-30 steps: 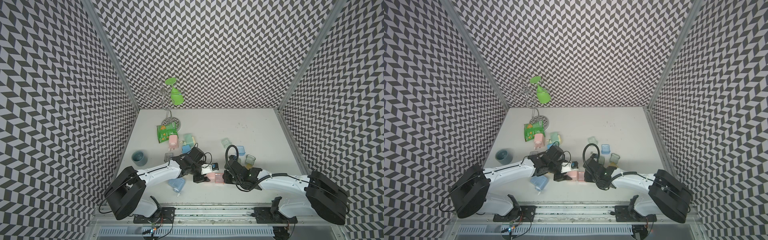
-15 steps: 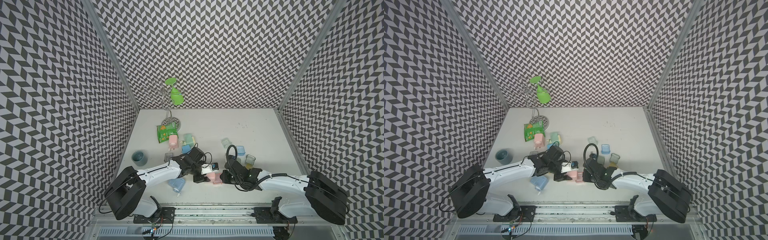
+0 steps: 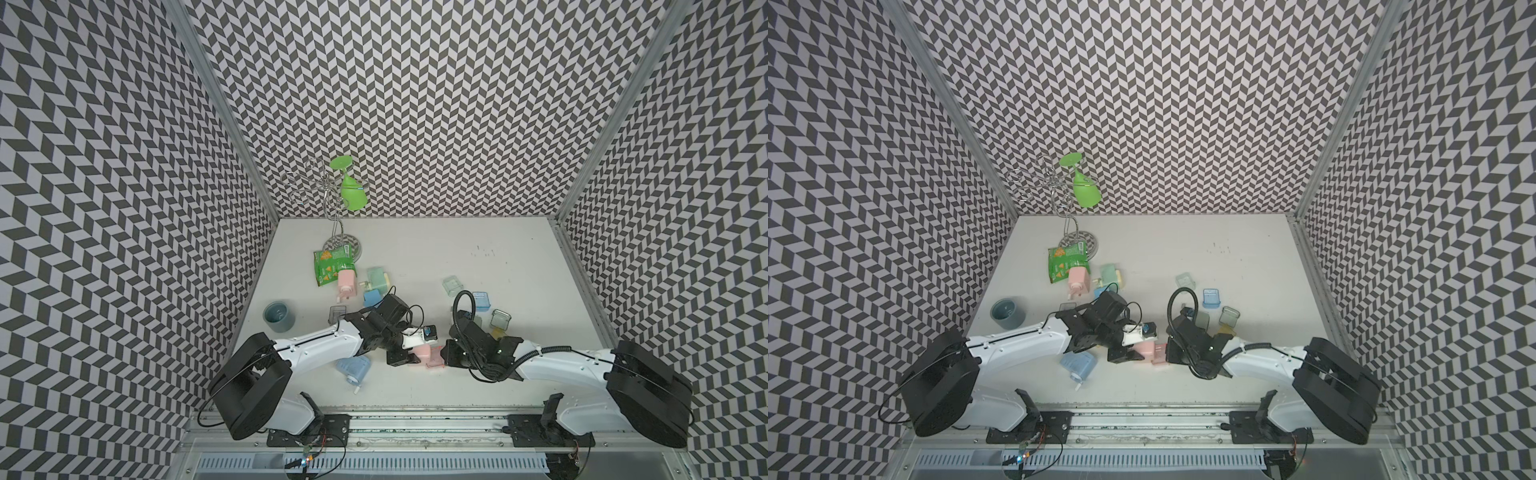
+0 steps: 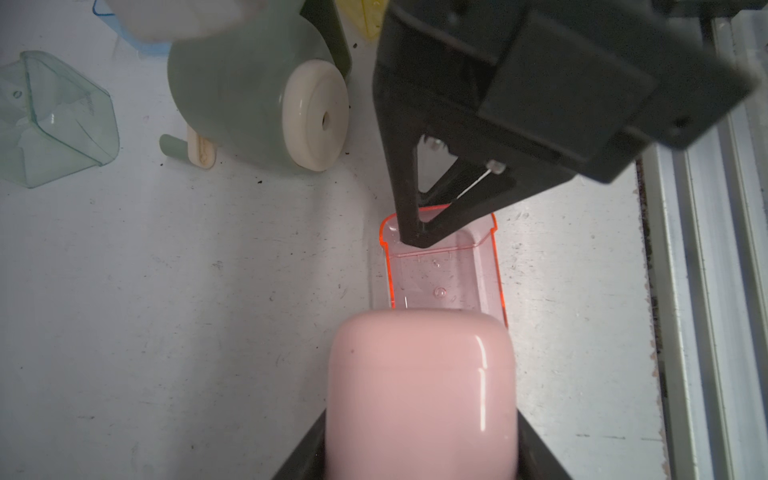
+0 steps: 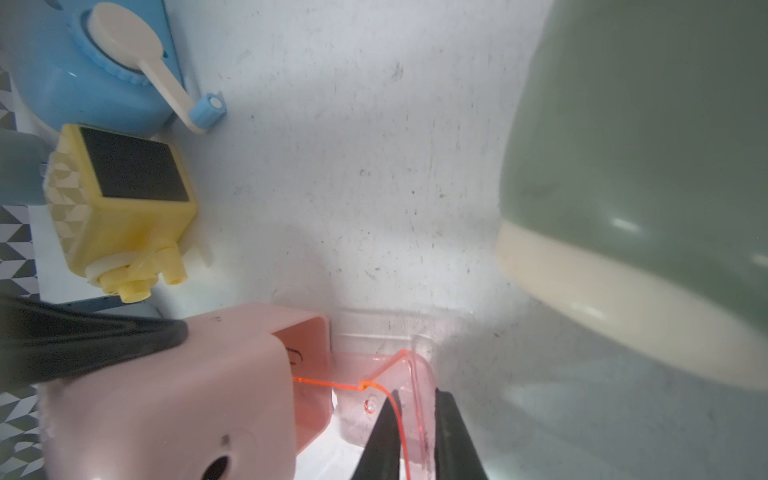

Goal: Put the tray back into the pencil sharpener
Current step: Close the container of the pencil sharpener.

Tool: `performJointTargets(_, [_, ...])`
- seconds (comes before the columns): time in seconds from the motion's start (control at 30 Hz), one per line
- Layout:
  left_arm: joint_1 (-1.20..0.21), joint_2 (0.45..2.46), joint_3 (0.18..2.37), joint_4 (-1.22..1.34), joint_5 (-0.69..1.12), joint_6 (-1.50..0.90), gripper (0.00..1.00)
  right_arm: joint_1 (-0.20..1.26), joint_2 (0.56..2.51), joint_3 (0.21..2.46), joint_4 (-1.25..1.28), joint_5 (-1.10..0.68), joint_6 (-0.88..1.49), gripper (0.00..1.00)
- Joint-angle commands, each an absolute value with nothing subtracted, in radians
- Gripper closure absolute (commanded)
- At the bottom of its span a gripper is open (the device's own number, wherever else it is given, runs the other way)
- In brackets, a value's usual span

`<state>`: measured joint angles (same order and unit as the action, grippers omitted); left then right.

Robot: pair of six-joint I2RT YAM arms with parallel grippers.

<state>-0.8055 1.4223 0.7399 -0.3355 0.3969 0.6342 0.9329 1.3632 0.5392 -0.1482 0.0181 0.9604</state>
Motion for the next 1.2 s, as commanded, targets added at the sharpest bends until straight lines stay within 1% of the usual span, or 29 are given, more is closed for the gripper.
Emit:
performJointTargets(0.0, [-0.816,1.395,0.734,-0.327,0.408,0.63,0.54,0.927,1.356,0.535,-0.152,0.061,0.985,0.83])
performJointTargets(0.13, [-0.816,1.401,0.734,-0.326,0.411,0.629,0.55,0.924,1.357,0.54,-0.14,0.052,0.977,0.83])
performJointTargets(0.6, [-0.817,1.423,0.74,-0.325,0.403,0.63,0.56,0.925,1.389,0.551,-0.041,-0.074,0.936,0.84])
performJointTargets(0.77, [-0.817,1.424,0.739,-0.324,0.398,0.632,0.57,0.913,1.34,0.53,-0.027,-0.085,0.927,0.79])
performJointTargets(0.93, [-0.816,1.415,0.735,-0.316,0.387,0.632,0.59,0.887,1.195,0.486,-0.138,0.026,0.892,0.73])
performJointTargets(1.0, [-0.817,1.414,0.733,-0.313,0.387,0.633,0.59,0.885,1.164,0.451,-0.15,0.078,0.891,0.73])
performJointTargets(1.07, [-0.817,1.417,0.735,-0.316,0.387,0.632,0.6,0.884,1.16,0.423,-0.141,0.085,0.893,0.76])
performJointTargets(1.17, [-0.817,1.414,0.735,-0.319,0.386,0.634,0.6,0.882,1.193,0.436,-0.118,0.004,0.865,0.79])
